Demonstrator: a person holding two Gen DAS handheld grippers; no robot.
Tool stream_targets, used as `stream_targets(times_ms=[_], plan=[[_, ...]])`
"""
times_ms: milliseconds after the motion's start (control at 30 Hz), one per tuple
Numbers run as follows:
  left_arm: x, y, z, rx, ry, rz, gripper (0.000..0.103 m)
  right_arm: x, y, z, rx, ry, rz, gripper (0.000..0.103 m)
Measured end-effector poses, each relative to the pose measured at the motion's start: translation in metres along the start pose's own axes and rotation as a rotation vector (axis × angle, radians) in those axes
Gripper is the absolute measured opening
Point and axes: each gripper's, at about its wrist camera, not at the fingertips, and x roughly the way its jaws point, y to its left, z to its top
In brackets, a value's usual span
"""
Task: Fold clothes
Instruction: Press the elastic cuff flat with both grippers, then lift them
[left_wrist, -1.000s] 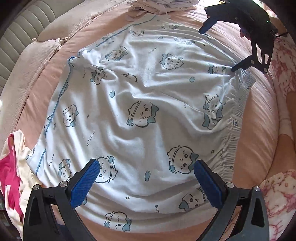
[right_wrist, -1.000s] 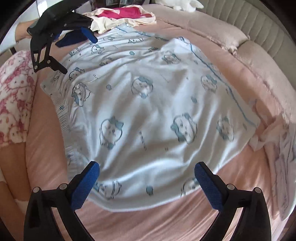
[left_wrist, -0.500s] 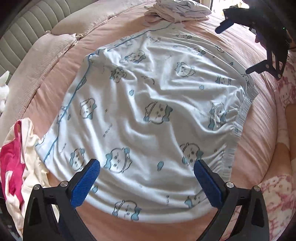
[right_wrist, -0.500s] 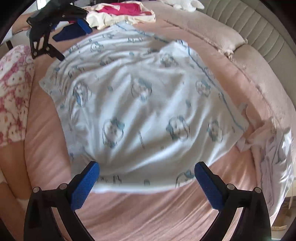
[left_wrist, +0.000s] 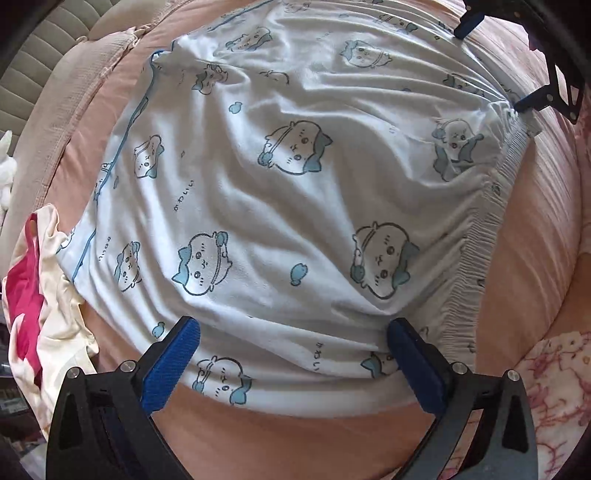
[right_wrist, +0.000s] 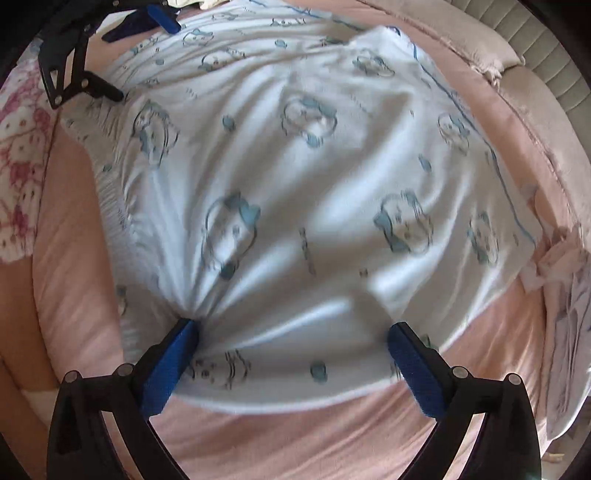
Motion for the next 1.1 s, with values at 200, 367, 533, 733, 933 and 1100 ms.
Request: stream_targets(times_ms=[200, 367, 533, 733, 933, 1100], plan=[[-0.009, 0.015, 0.01, -0.098, -0.086, -0.034, 0.103, -0.008, -0.004, 0.011, 0.058, -0.053, -0.036, 0.103], [0.018, 0.017, 0.0, -0.063, 0.058, -0.057, 0.103, -0.001, 0.001, 0.029, 0.053, -0.065, -0.111, 0.103], [0.001, 0.025, -0.014, -0.094, 0.023, -0.124, 0.103, -0.007, -0.009, 0.017, 0.124, -0.096, -0.081, 0.103], [0.001, -0.001, 0.027, -0.09, 0.009, -0.056, 0.103, -0.005, -0.004, 0.025, 0.125, -0.086, -0.072, 0.103], [-0.023, -0.025, 0.074, -0.18, -0.113, 0.179, 0.103, -0.014, -0.025, 0.014, 0.39, -0.097, -0.024, 0.103], [0.001, -0.006, 0.096, -0.449, -0.15, 0.138, 0.103, -0.039, -0.031, 0.016, 0.492, -0.228, -0.168, 0.103]])
